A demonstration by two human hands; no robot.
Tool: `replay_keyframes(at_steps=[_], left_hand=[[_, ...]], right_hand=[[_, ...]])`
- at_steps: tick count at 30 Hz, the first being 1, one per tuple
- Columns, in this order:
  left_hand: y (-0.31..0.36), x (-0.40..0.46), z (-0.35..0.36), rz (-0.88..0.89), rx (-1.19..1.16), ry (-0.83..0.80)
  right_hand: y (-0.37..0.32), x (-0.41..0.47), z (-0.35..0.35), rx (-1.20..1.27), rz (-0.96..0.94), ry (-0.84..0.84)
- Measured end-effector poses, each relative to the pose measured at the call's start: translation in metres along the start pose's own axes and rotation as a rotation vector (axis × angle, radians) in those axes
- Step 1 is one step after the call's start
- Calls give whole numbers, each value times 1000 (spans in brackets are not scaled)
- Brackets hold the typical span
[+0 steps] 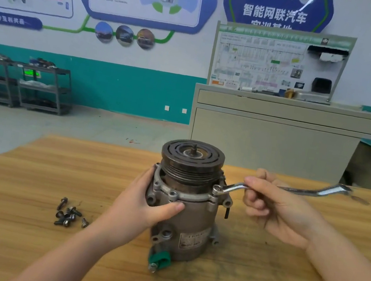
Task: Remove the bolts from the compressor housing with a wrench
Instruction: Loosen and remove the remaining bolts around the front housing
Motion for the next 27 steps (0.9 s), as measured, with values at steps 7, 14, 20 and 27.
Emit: replay_keyframes(at_steps=[7, 14, 20, 27], left_hand=[[7, 0, -2, -77, 110, -48], [22, -55, 6, -39, 88, 452], [36, -38, 38, -144, 327, 662], [34, -32, 37, -188, 352, 780]], right_hand=[[7, 17, 12, 56, 272, -62], [-44, -43, 9, -138, -364, 183], [-41, -58, 18, -305, -613, 380], [-30, -49, 21, -557, -682, 469]])
Point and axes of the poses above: each hand's wrist, its own x-axis towards the middle knuckle, its own z-axis out of the palm, y = z × x, the point moved 9 cm from there along x, towards the middle knuckle, and after that the axes turned 3 degrees about -x, right-handed, at the moved point
